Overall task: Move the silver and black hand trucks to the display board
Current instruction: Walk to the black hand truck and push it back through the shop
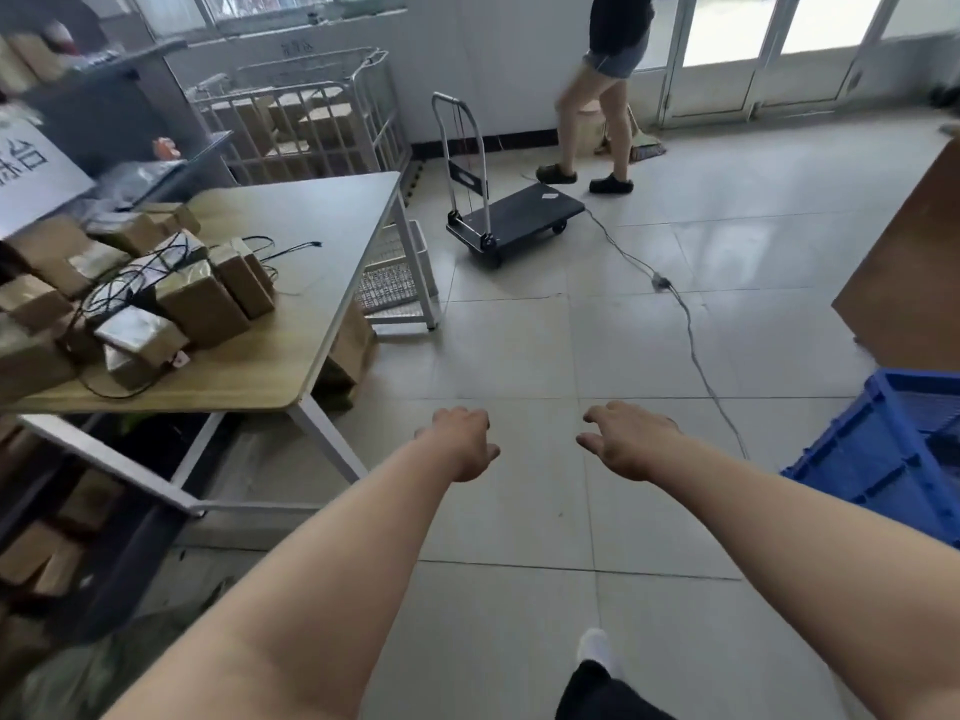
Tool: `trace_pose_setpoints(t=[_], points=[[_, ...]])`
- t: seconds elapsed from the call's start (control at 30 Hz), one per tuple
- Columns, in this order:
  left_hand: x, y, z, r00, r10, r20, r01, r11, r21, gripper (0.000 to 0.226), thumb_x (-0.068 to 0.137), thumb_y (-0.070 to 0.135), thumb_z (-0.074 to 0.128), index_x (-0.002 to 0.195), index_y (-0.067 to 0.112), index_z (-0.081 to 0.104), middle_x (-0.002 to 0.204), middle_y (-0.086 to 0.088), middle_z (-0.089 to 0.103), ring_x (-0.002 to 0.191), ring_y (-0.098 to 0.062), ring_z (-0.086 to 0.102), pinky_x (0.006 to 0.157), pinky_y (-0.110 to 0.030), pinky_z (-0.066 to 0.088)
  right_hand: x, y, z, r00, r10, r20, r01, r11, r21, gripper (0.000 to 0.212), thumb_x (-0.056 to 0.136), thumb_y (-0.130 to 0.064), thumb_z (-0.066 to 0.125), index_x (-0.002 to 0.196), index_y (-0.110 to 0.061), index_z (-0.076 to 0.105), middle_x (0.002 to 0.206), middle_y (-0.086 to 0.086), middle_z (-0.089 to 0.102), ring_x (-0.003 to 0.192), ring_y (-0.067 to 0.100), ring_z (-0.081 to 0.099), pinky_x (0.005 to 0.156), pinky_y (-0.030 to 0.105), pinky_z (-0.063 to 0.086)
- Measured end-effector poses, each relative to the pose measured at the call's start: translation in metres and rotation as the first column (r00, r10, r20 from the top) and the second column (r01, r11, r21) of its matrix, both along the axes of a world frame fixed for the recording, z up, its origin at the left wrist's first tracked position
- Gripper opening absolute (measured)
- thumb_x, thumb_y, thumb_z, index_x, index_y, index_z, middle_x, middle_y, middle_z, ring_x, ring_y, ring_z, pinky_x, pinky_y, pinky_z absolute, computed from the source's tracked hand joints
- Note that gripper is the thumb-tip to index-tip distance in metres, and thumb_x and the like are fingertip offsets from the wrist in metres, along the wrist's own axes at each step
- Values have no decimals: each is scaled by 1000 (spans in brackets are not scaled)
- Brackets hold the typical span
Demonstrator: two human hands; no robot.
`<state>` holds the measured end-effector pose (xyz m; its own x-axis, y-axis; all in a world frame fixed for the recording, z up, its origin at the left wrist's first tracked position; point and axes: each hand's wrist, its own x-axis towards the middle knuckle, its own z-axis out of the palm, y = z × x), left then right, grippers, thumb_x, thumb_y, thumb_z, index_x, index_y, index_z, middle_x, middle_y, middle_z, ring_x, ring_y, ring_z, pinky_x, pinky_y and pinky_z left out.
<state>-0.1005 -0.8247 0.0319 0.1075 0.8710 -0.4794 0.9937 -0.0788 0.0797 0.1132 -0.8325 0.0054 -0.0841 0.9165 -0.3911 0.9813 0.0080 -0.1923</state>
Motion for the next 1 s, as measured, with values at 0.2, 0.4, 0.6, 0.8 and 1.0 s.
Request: trace_pose_setpoints(t=[0.2, 0.4, 0.6, 0.8, 1.0], points=[[4, 136, 12, 999, 35, 32, -35, 999, 14, 50, 96, 41, 48, 140, 18, 39, 142, -8, 41, 133, -29, 32, 107, -48, 35, -3, 144, 20, 998, 57, 33, -58, 998, 36, 50, 95, -49, 35, 138, -23, 39, 142, 2, 41, 128, 26, 42, 99, 45, 36], [-14, 279, 5, 1000, -9, 27, 8, 1000, 25, 51, 95, 41, 49, 140, 18, 40, 144, -8, 41, 133, -30, 33, 108, -48, 34, -24, 281, 11, 998, 54, 38, -56, 998, 30, 51, 95, -49, 35, 138, -24, 39, 142, 3, 41, 127, 27, 42, 99, 44, 35], [-43, 434, 7, 992, -116, 40, 113, 991, 72, 51, 96, 40, 48, 140, 15, 40, 142, -11, 43, 131, -31, 38, 106, -41, 33, -55, 424, 5, 1000, -7, 28, 6, 1000, 28, 50, 95, -49, 35, 139, -24, 38, 144, 1, 40, 128, 25, 41, 101, 44, 35], [-69, 570, 16, 982, -170, 86, 163, 984, 77, 50, 95, 41, 50, 138, 17, 41, 144, -7, 42, 132, -28, 34, 106, -41, 34, -70, 547, 13, 996, -89, -29, 91, 995, 51, 49, 94, -49, 37, 138, -26, 39, 141, 0, 43, 127, 24, 43, 100, 45, 37], [-75, 706, 13, 983, -174, 57, 172, 984, 46, 51, 95, 41, 49, 140, 17, 40, 142, -9, 42, 131, -28, 37, 107, -43, 35, -56, 685, 8, 990, -141, -19, 142, 985, 100, 50, 94, -50, 36, 137, -27, 39, 140, -1, 44, 126, 24, 43, 98, 45, 37]])
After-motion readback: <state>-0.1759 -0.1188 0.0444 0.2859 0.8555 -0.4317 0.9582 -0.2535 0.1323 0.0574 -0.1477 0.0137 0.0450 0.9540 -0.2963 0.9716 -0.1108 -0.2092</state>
